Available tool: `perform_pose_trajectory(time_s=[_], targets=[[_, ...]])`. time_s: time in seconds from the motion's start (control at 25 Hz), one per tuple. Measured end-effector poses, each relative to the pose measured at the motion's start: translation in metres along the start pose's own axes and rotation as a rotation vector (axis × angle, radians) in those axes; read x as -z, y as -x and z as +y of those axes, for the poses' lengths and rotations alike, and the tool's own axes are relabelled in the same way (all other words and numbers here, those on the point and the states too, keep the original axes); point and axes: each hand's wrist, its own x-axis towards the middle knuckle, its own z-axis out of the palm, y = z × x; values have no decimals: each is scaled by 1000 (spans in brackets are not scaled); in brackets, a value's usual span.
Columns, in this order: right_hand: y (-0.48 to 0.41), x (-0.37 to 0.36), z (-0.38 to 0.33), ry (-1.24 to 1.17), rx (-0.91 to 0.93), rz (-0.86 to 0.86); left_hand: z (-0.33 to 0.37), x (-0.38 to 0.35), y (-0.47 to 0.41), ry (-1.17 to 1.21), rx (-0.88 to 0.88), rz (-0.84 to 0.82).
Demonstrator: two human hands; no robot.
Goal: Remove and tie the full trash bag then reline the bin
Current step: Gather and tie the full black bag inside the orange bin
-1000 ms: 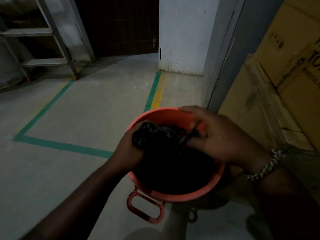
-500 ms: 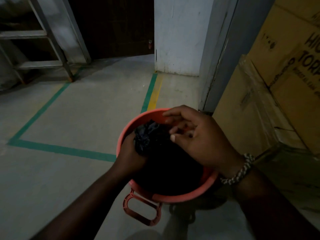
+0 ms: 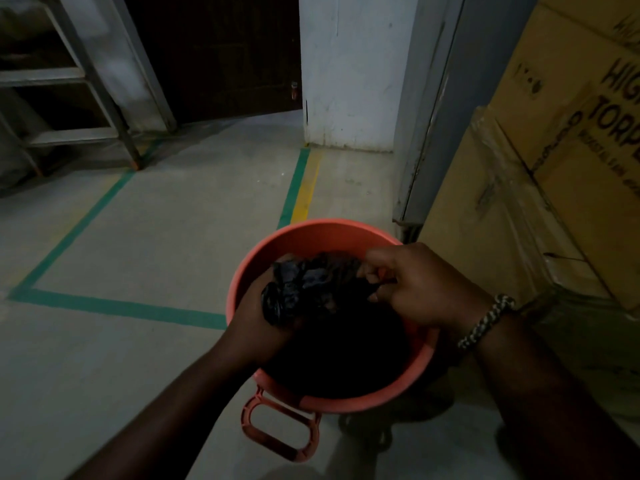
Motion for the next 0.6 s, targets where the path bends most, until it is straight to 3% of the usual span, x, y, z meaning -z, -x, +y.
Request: perform_pose_trajectory(time_s=[0.16,0.28,0.4,0.44,0.52,0.6], targets=[[-2,-18,-27,-218,149,104,-4,-9,-2,-21,-28,-199],[-3,-31,-40,-346,207,103,-9,-8,-5,-248,-49,-130],[-10,-32,-27,-478,95,210,-1,-4,-8,-139,-82,-40],[-12,-32,-19,-407,87,194,5,-5,-7,-61,-112,-36],[-10,-38,-2,-175,79,-23,13,-13,-5,51,-198,-74],[-9,-52,10,-114,54,-198,17,-20,0,110,-261,-143]])
